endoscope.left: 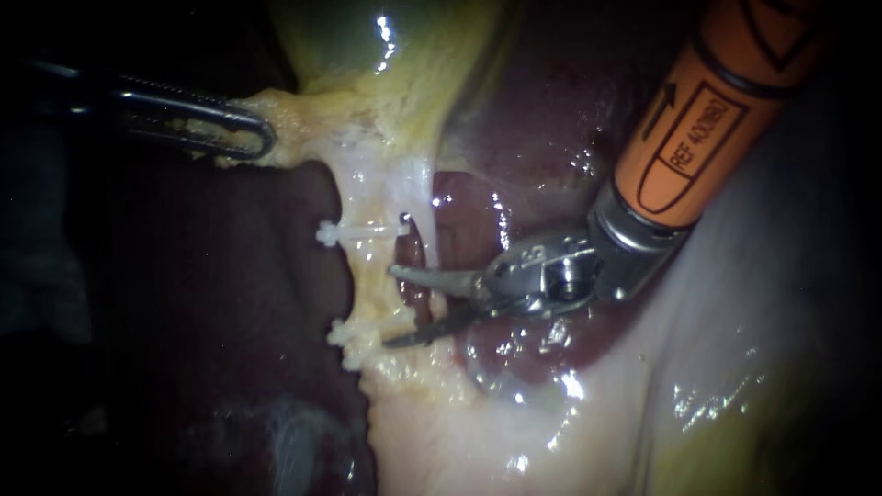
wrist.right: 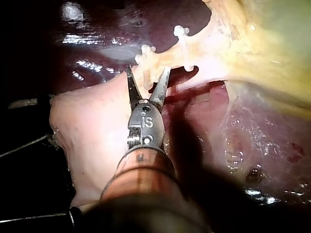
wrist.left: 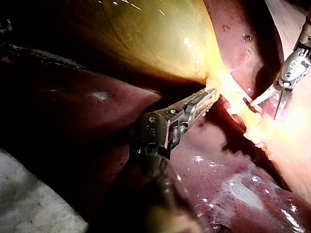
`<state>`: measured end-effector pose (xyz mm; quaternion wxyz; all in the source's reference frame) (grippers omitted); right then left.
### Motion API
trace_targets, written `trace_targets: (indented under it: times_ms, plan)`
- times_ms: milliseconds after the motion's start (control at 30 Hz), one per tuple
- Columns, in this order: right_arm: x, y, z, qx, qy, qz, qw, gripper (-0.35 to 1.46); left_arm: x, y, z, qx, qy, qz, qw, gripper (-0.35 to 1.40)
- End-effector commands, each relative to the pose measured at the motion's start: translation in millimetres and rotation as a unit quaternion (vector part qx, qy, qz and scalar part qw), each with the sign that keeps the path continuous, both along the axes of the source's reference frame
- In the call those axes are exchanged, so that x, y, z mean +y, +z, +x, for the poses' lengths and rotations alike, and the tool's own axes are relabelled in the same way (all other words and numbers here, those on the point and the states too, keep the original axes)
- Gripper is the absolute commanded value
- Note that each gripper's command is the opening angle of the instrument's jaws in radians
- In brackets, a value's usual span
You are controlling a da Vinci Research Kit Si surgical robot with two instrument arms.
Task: Go to the cutting position left tube
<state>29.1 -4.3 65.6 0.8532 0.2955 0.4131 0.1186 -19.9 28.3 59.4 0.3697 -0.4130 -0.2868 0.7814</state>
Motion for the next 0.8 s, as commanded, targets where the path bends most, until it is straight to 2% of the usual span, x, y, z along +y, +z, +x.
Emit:
trace_targets:
  times_ms: [33, 133, 267, 567, 667, 800]
  plan:
    - [0.3, 0.3, -0.1, -0.001, 0.001, 0.002, 1.0, 1.45, 0.0, 0.0, 0.0, 0.0, 0.0, 0.0, 1.0, -0.35]
    - [1.0, 1.2, -0.5, -0.002, 0.007, 0.008, 0.9999, 1.45, 0.0, 0.0, 0.0, 0.0, 0.0, 0.0, 1.0, -0.35]
    - [1.5, 2.7, -0.7, 0.0, 0.002, 0.015, 0.9999, 1.45, 0.0, -0.1, 0.0, 0.0, 0.0, 0.0, 1.0, -0.35]
    - [0.0, 6.0, -0.7, 0.012, -0.021, 0.057, 0.9981, 1.45, -0.1, 0.0, -0.1, 0.001, -0.001, 0.0, 1.0, -0.35]
    - [0.0, 6.6, -0.5, 0.013, -0.022, 0.059, 0.9979, 1.45, -0.1, -0.1, -0.1, 0.001, -0.001, 0.0, 1.0, -0.35]
    - [0.4, 6.8, -0.4, 0.022, -0.012, 0.071, 0.9972, 1.45, -0.2, -0.1, -0.1, 0.001, -0.001, 0.0, 1.0, -0.35]
